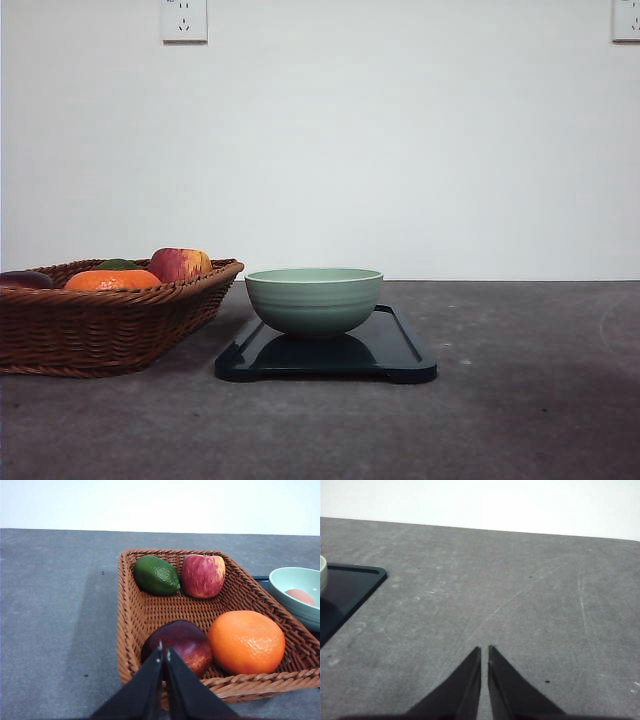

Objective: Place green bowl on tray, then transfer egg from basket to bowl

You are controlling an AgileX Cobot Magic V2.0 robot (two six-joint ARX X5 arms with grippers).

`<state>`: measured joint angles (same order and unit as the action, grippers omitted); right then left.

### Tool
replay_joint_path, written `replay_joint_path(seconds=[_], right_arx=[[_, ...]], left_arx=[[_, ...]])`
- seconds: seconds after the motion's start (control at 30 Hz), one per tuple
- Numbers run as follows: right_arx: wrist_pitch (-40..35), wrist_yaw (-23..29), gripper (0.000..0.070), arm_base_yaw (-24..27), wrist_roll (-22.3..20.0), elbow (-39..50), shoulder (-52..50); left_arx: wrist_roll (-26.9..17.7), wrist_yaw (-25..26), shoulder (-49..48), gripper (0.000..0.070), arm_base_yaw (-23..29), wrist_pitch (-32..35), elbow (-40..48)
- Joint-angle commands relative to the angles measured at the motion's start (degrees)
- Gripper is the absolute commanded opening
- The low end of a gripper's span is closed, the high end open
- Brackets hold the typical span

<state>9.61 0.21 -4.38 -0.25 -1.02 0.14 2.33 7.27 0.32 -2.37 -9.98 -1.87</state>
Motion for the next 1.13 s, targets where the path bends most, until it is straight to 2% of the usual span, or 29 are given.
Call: replay_joint_path(seconds=[0.0, 1.1], right_arx=[[-0.59, 0.22, 0.0018, 0.07, -0.44, 0.28, 0.07], [-0.59, 0.2, 0.0018, 0.07, -0.44, 0.28, 0.07]], left_arx=[[-0.52, 0.0, -0.11, 0.0, 0.07, -0.42, 1.07], [-0.52, 0.0, -0.11, 0.0, 0.07, -0.42, 1.07]])
